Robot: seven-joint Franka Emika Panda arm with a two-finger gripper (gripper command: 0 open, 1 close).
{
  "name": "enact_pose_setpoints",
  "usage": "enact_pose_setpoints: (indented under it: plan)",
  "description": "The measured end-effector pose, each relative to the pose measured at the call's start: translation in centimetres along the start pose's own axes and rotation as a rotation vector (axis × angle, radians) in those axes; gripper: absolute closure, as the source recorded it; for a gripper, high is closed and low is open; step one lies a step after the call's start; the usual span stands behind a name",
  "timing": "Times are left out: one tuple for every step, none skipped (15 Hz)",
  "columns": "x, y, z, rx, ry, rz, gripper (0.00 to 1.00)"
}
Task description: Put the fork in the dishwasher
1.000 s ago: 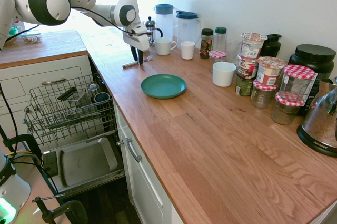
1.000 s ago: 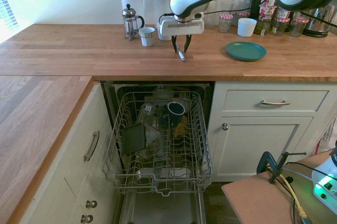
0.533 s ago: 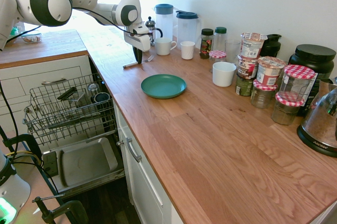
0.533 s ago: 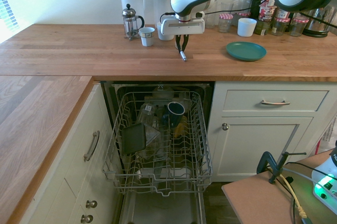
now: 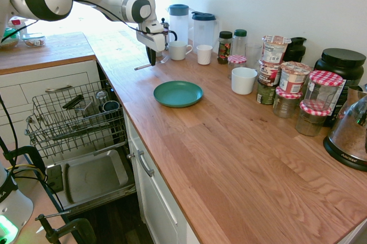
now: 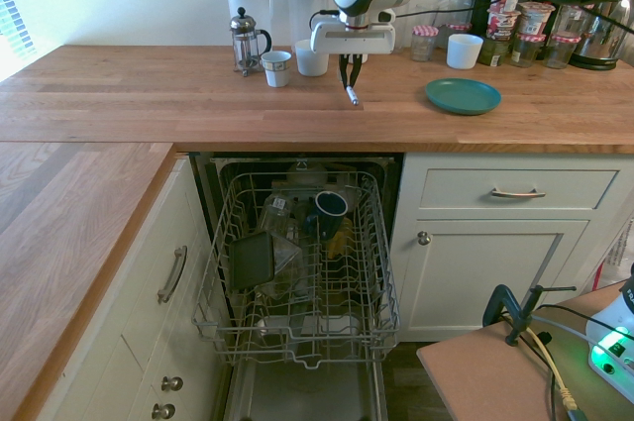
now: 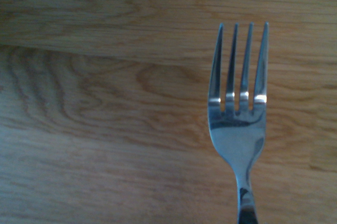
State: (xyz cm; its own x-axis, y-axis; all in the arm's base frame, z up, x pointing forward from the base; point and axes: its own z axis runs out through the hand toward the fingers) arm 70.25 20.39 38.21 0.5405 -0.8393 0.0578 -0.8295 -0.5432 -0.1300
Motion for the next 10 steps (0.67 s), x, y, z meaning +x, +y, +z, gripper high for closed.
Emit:
enact_pose_setpoints:
  plan:
    - [-0.5, 0.7, -1.5, 0.004, 0.004, 0.007, 1.00]
    - [-1.3, 1.5, -2.9, 0.008, 0.010, 0.014, 1.00]
    - [-2.4, 2.2, -4.1, 0.011, 0.016, 0.024, 1.00]
    - [-3.8, 2.9, -5.2, 0.013, 0.022, 0.033, 1.00]
    - [-5.5, 3.7, -5.9, 0.013, 0.028, 0.041, 1.00]
    - [-7.5, 4.5, -6.4, 0.014, 0.031, 0.048, 1.00]
    - [-9.4, 5.4, -6.6, 0.015, 0.035, 0.054, 1.00]
    - [-11.2, 6.4, -6.7, 0.016, 0.039, 0.058, 1.00]
    - [-13.1, 7.5, -6.6, 0.019, 0.043, 0.063, 1.00]
    - [-14.8, 8.7, -6.6, 0.018, 0.045, 0.069, 1.00]
